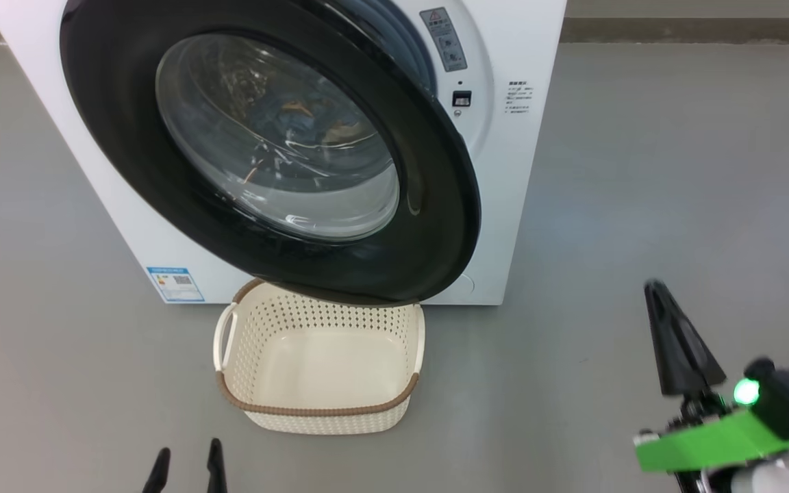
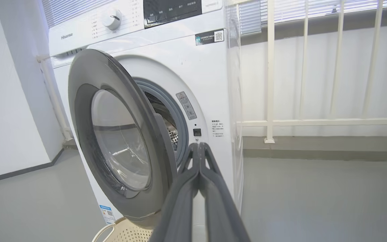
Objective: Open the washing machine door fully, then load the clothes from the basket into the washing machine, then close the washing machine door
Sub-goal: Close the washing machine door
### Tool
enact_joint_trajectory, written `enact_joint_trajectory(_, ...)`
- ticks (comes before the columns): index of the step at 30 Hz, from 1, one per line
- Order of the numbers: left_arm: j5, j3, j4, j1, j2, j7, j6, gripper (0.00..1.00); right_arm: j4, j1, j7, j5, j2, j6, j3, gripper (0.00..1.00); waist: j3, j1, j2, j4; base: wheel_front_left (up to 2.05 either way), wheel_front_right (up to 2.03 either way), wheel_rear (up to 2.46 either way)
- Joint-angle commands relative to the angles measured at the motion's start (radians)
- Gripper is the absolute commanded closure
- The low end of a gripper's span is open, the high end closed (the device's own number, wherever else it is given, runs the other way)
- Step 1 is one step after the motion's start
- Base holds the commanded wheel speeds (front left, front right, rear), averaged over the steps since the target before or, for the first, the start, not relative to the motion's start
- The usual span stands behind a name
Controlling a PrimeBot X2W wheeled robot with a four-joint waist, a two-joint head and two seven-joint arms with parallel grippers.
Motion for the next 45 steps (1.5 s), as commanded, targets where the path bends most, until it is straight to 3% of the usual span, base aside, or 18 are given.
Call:
enact_joint_trajectory(1,0.014,0.03,-0.017,-0.026,-0.002,-0.007,-0.007,0.0,-0.04,-0.089,-0.005,0.009,-0.006,0.003,0.049,1.0,0.012,0.0,0.0,0.014,0.0,0.0,0.0)
enact_joint_trajectory(11,0.018,0.013,-0.016,-0.058,-0.026,-0.007,-0.017,0.0,-0.083,-0.325,-0.005,0.016,-0.008,0.003,0.208,1.0,0.092,0.0,0.0,0.076,0.0,0.0,0.0)
enact_joint_trajectory(19,0.011,-0.026,-0.02,-0.117,-0.038,-0.007,-0.021,0.0,0.038,-0.455,-0.005,0.016,-0.034,0.003,0.342,1.0,0.215,0.0,0.0,0.156,0.0,0.0,0.0)
enact_joint_trajectory(29,-0.091,-0.118,-0.02,-0.176,-0.04,-0.007,0.019,0.0,0.191,-0.573,-0.005,0.035,-0.104,0.003,0.333,1.0,0.304,0.0,0.0,0.262,0.0,0.0,0.0)
enact_joint_trajectory(45,-0.116,-0.147,-0.033,-0.186,-0.04,-0.007,0.039,0.0,0.227,-0.668,-0.005,0.032,-0.209,0.003,0.33,1.0,0.354,0.0,0.0,0.287,0.0,0.0,0.0)
